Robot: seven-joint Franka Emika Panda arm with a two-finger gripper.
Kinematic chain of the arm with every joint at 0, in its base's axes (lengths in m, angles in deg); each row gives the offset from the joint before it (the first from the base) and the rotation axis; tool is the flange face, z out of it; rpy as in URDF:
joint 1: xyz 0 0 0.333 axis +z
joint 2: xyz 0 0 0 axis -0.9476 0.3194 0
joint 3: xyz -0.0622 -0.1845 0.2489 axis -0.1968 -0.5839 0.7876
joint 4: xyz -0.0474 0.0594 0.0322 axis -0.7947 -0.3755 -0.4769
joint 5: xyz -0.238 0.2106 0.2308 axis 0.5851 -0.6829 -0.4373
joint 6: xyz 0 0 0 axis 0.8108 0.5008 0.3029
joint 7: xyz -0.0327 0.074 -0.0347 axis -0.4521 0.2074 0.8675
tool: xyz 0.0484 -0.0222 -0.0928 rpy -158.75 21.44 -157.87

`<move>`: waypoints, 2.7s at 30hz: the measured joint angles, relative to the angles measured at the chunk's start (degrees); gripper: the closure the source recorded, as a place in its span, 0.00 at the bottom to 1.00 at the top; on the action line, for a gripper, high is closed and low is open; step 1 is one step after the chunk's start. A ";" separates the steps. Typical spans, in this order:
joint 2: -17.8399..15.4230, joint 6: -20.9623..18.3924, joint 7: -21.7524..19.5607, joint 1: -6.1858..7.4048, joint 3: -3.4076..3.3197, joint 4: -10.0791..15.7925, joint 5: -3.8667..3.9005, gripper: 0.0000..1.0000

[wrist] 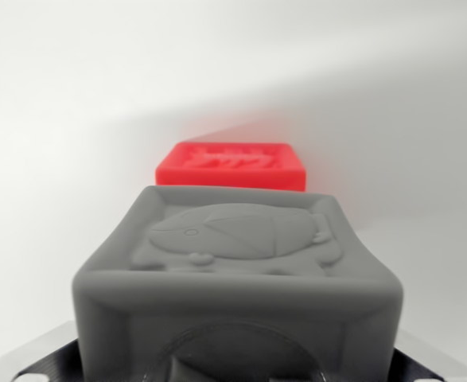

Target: Destack cube

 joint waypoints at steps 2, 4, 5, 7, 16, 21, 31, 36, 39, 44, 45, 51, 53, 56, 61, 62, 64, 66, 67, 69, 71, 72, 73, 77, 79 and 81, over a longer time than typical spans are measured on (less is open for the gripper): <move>-0.65 -0.58 -0.21 0.10 -0.18 0.07 0.32 1.00; -1.29 -1.17 -0.48 0.16 -0.32 0.12 0.69 1.00; -1.65 -1.50 -0.63 0.19 -0.38 0.14 0.89 1.00; -2.22 -1.98 -0.83 0.22 -0.46 0.18 1.19 1.00; -5.39 -4.84 -2.08 0.28 -0.79 0.29 2.92 1.00; -7.51 -6.82 -2.77 0.28 -0.94 0.29 3.92 1.00; -11.48 -11.03 -4.03 0.28 -1.10 -0.07 5.67 1.00; -13.38 -13.29 -4.55 0.26 -1.13 -0.51 6.40 1.00; -14.67 -14.87 -4.90 0.24 -1.14 -0.82 6.86 1.00; -15.55 -15.41 -5.71 0.31 -1.04 -0.59 7.06 1.00; -15.52 -15.34 -5.96 0.38 -0.97 -0.37 7.08 1.00; -15.58 -14.57 -7.52 0.92 -0.44 0.80 7.18 1.00; -15.67 -14.26 -8.05 1.09 -0.27 1.25 7.21 1.00; -15.84 -13.78 -8.92 1.38 -0.05 1.89 7.26 1.00; -16.10 -12.99 -10.15 1.74 0.36 2.91 7.33 1.00; -16.14 -12.81 -10.43 1.83 0.45 3.11 7.35 1.00; -16.26 -12.44 -11.06 2.03 0.64 3.58 7.39 1.00; -16.37 -12.19 -11.49 2.20 0.78 3.95 7.42 1.00; -16.43 -12.04 -11.79 2.30 0.88 4.17 7.43 1.00; -16.50 -11.74 -12.36 2.46 1.10 4.54 7.46 1.00; -16.56 -11.37 -12.95 2.63 1.30 4.96 7.48 1.00; -16.61 -11.18 -13.25 2.72 1.40 5.19 7.49 1.00; -16.66 -10.98 -13.53 2.81 1.49 5.43 7.49 1.00; -16.77 -10.32 -14.68 3.15 1.92 6.21 7.52 1.00; -16.80 -10.03 -15.15 3.28 2.09 6.52 7.53 1.00; -16.85 -9.72 -15.75 3.47 2.31 6.93 7.53 1.00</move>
